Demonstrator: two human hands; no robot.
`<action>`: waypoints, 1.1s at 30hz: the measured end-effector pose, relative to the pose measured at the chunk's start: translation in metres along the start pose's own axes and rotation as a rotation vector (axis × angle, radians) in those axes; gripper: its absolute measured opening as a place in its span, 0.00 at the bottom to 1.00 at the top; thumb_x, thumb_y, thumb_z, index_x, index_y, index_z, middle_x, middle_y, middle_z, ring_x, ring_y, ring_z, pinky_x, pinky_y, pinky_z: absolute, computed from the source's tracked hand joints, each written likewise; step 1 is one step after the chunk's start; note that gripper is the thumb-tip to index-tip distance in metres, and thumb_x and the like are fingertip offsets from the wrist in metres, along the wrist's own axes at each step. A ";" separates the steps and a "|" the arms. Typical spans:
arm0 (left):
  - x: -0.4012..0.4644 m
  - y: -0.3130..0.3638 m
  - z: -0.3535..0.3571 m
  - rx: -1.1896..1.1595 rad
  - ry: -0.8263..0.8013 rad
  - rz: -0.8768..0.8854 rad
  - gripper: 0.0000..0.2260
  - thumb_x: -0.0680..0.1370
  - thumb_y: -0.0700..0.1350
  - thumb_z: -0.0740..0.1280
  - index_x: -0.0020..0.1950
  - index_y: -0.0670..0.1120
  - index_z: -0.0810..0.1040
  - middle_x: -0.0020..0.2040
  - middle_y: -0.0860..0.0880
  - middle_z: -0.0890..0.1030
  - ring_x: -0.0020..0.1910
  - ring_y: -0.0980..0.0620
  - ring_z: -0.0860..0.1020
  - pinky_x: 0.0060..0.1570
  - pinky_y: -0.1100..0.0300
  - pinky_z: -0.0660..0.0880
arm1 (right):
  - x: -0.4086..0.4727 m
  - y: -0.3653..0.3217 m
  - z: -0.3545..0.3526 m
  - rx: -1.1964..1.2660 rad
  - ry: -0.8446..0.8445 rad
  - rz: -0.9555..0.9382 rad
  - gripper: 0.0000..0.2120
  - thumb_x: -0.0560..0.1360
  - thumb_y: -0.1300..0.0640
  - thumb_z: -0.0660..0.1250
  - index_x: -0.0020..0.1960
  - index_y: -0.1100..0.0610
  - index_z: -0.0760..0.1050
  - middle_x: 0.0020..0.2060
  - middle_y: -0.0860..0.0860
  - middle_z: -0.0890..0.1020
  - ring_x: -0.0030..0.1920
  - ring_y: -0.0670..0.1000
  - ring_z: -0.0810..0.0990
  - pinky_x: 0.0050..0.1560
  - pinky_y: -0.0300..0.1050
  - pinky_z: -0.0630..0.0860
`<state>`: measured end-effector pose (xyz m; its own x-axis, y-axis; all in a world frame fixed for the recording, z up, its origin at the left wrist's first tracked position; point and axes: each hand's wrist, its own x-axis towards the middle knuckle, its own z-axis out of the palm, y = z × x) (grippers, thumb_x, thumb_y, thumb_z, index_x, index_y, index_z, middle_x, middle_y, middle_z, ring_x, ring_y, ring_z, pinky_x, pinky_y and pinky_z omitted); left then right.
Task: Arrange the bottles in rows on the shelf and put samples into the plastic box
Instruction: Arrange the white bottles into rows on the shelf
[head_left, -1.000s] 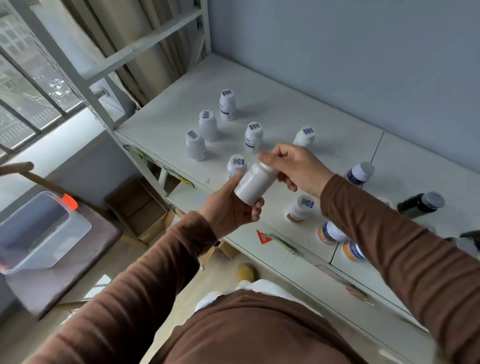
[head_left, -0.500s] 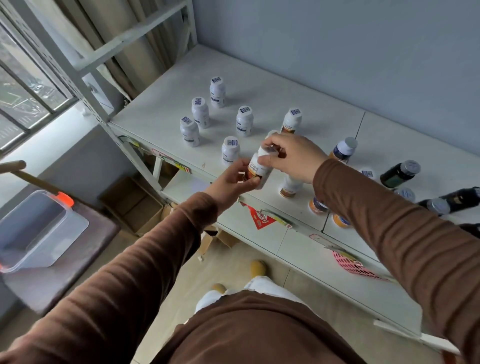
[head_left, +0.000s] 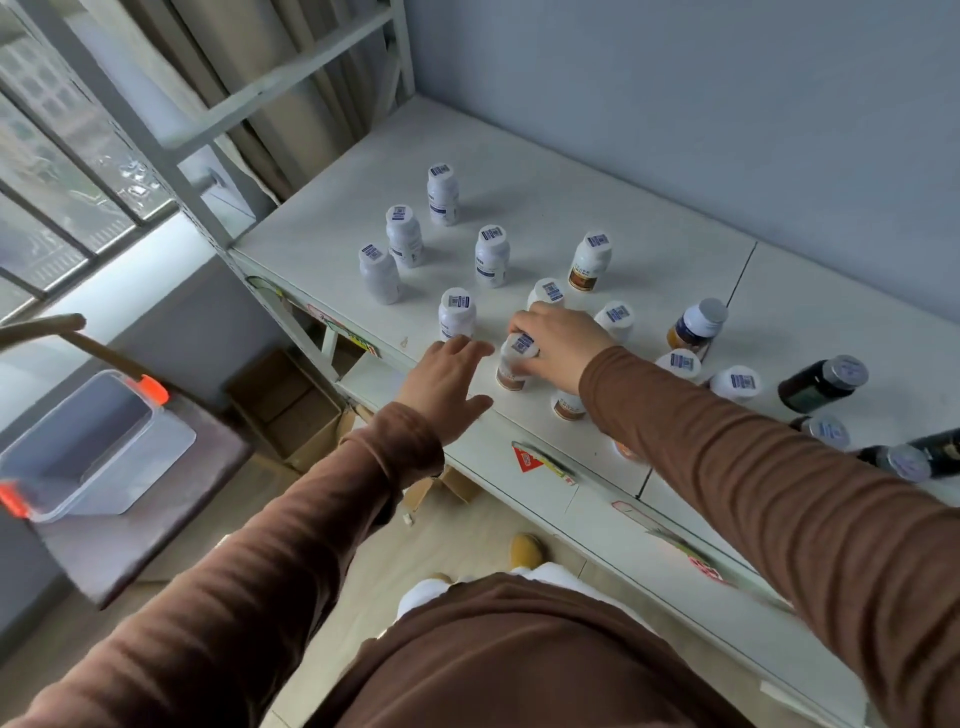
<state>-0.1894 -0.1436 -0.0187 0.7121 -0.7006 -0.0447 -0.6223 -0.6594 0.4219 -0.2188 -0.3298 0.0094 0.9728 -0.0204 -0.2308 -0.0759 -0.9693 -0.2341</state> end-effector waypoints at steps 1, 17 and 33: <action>0.003 0.002 -0.002 0.023 0.026 0.009 0.26 0.74 0.49 0.71 0.71 0.48 0.69 0.67 0.49 0.73 0.62 0.45 0.71 0.63 0.53 0.69 | 0.001 0.002 -0.001 0.006 -0.025 -0.011 0.19 0.72 0.48 0.69 0.60 0.53 0.73 0.57 0.53 0.76 0.49 0.59 0.78 0.47 0.47 0.71; 0.117 0.030 -0.029 0.224 0.077 -0.029 0.23 0.73 0.51 0.71 0.66 0.47 0.73 0.63 0.47 0.76 0.60 0.45 0.73 0.59 0.52 0.70 | 0.035 0.071 -0.040 0.016 0.047 -0.151 0.26 0.74 0.55 0.71 0.70 0.52 0.70 0.63 0.55 0.73 0.62 0.57 0.73 0.61 0.49 0.68; 0.125 0.041 -0.049 -1.172 -0.031 -0.213 0.16 0.81 0.52 0.62 0.63 0.43 0.74 0.52 0.41 0.79 0.48 0.47 0.80 0.53 0.54 0.78 | 0.050 0.085 -0.098 1.011 0.185 0.065 0.18 0.72 0.46 0.73 0.49 0.60 0.77 0.35 0.51 0.78 0.33 0.49 0.76 0.35 0.43 0.77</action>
<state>-0.1105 -0.2449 0.0371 0.7473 -0.6237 -0.2293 0.1953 -0.1237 0.9729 -0.1548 -0.4371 0.0707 0.9723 -0.1856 -0.1421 -0.1947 -0.3071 -0.9315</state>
